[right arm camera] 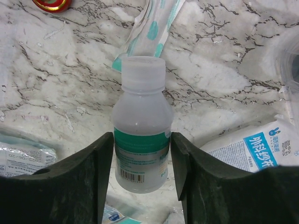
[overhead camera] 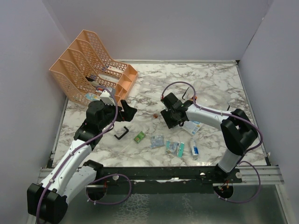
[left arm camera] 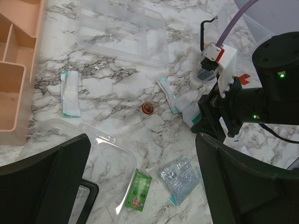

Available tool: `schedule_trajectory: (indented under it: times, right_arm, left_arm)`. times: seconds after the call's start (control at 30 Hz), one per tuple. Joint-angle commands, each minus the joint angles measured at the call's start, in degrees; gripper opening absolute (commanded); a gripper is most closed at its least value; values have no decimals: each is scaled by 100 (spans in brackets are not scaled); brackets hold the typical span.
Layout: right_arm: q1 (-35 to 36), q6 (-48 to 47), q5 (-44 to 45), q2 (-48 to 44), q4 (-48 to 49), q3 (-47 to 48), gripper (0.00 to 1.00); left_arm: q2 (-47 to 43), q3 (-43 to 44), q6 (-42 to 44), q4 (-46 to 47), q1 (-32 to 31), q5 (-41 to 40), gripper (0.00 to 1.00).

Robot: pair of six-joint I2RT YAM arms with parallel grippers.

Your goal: Organize the medicine kit

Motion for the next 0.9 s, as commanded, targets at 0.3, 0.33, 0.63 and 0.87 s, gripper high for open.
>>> schedule_trajectory:
  times: [0.3, 0.33, 0.63, 0.87]
  right_arm:
    - [0, 345, 313, 91, 407, -67, 36]
    - [-2, 340, 309, 56, 396, -46, 32]
    - [6, 899, 454, -1391, 566, -212, 30]
    - [5, 1521, 1023, -2960, 630, -433, 30]
  left_arm:
    - [-60, -36, -59, 181, -7, 59, 99]
    - [-69, -35, -48, 181, -8, 61, 99]
    - [-370, -70, -174, 240, -7, 320, 99]
    - [-634, -75, -273, 237, -1, 573, 99]
